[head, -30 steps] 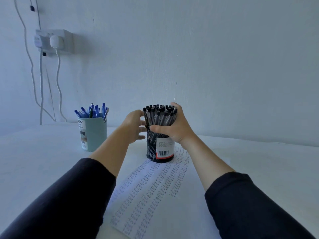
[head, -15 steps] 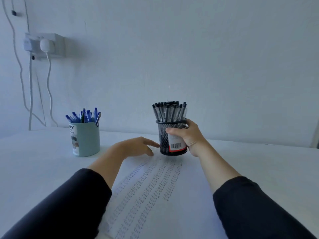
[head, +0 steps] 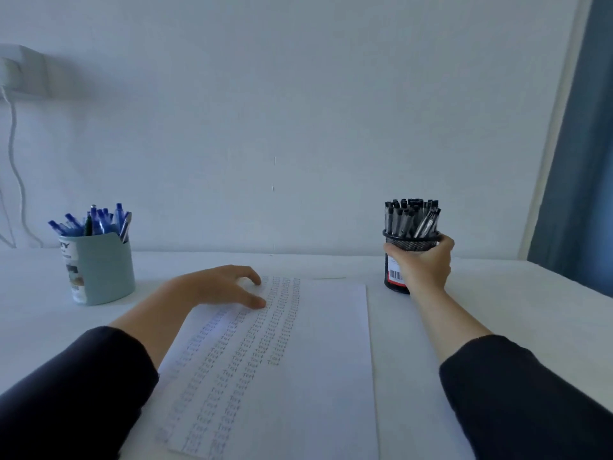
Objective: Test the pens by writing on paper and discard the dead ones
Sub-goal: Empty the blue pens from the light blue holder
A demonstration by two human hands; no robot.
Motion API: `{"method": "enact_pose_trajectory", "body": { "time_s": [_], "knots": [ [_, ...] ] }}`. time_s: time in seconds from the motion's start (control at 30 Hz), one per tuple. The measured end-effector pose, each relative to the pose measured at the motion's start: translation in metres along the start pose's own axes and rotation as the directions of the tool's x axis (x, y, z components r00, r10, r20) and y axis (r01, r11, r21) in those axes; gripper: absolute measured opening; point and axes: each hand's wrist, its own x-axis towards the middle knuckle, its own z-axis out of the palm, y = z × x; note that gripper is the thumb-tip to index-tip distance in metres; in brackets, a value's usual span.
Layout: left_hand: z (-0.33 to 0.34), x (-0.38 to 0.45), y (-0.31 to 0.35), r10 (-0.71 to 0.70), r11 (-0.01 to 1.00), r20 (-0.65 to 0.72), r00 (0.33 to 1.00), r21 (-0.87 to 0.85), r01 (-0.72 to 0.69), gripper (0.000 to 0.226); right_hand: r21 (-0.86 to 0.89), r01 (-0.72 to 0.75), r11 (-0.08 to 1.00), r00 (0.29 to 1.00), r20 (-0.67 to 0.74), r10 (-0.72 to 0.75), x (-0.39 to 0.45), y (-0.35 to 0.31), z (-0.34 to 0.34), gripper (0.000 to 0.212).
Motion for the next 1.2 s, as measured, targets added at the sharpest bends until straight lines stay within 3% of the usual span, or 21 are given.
{"method": "enact_pose_trajectory", "body": {
  "time_s": [0.13,0.2,0.3,0.37,0.43,0.53,0.6,0.67,0.73,0.77,0.8,0.9,0.97,1.0,1.1,1.13,1.2],
  "knots": [
    [0.002,-0.003,0.001,-0.010,1.000,-0.007,1.000,-0.013,0.009,0.051,-0.061,0.007,0.998,0.999,-0.041,-0.009,-0.003,0.004,0.001,0.087],
    [0.004,-0.003,0.001,-0.016,0.999,-0.010,1.000,-0.035,0.015,0.050,-0.186,-0.005,0.983,0.998,-0.067,-0.007,-0.009,0.002,0.003,0.108],
    [0.005,-0.004,0.001,-0.024,0.998,-0.015,1.000,-0.064,0.023,0.049,-0.362,0.154,0.919,0.970,-0.121,-0.211,-0.028,-0.009,0.008,0.116],
    [0.005,-0.003,-0.001,-0.038,0.997,-0.015,0.999,-0.071,0.037,0.049,-0.449,0.394,0.802,0.869,-0.104,-0.484,-0.039,-0.015,0.013,0.099],
    [0.007,-0.003,-0.003,-0.042,0.999,-0.048,0.998,-0.032,0.040,0.053,-0.483,0.648,0.589,0.688,0.040,-0.725,-0.051,-0.021,0.020,0.084],
    [0.006,-0.003,-0.008,0.038,0.989,-0.269,0.963,0.147,0.002,0.073,-0.358,0.885,0.297,0.430,0.388,-0.815,-0.067,-0.026,0.036,0.074],
    [-0.001,-0.006,-0.006,0.131,0.975,-0.541,0.830,0.220,-0.011,0.076,-0.227,0.930,0.289,0.366,0.635,-0.680,-0.077,-0.030,0.045,0.069],
    [-0.013,-0.015,-0.001,0.175,0.973,-0.806,0.566,0.228,0.024,0.071,-0.189,0.885,0.426,0.365,0.850,-0.381,-0.087,-0.034,0.051,0.072],
    [-0.027,-0.028,0.000,0.127,0.985,-0.957,0.261,0.153,0.081,0.069,-0.218,0.827,0.518,0.343,0.926,-0.158,-0.094,-0.035,0.057,0.074],
    [-0.031,-0.032,-0.002,0.064,0.992,-0.986,0.155,0.079,0.098,0.072,-0.235,0.803,0.547,0.332,0.940,-0.084,-0.096,-0.033,0.058,0.074],
    [-0.038,-0.038,-0.012,-0.022,0.994,-0.996,0.088,-0.012,0.111,0.077,-0.239,0.793,0.561,0.309,0.951,-0.031,-0.101,-0.033,0.064,0.075],
    [-0.045,-0.047,-0.048,-0.318,0.947,-0.948,0.015,-0.317,0.058,0.096,-0.280,0.795,0.538,0.283,0.956,0.080,-0.107,-0.029,0.070,0.074],
    [-0.045,-0.052,-0.074,-0.498,0.866,-0.866,0.047,-0.499,-0.024,0.109,-0.302,0.793,0.530,0.286,0.951,0.113,-0.108,-0.031,0.071,0.069],
    [-0.045,-0.053,-0.087,-0.560,0.823,-0.821,0.111,-0.567,-0.046,0.116,-0.311,0.785,0.535,0.292,0.949,0.123,-0.108,-0.032,0.072,0.067],
    [-0.043,-0.050,-0.117,-0.546,0.768,-0.744,0.385,-0.628,-0.123,0.125,-0.352,0.756,0.551,0.309,0.935,0.174,-0.108,-0.039,0.075,0.058],
    [-0.043,-0.047,-0.121,-0.533,0.747,-0.723,0.440,-0.646,-0.158,0.125,-0.368,0.742,0.560,0.310,0.930,0.200,-0.107,-0.041,0.076,0.056],
    [-0.044,-0.042,-0.124,-0.562,0.688,-0.683,0.467,-0.699,-0.195,0.117,-0.396,0.721,0.568,0.309,0.918,0.247,-0.107,-0.046,0.079,0.051]
  ]
}}
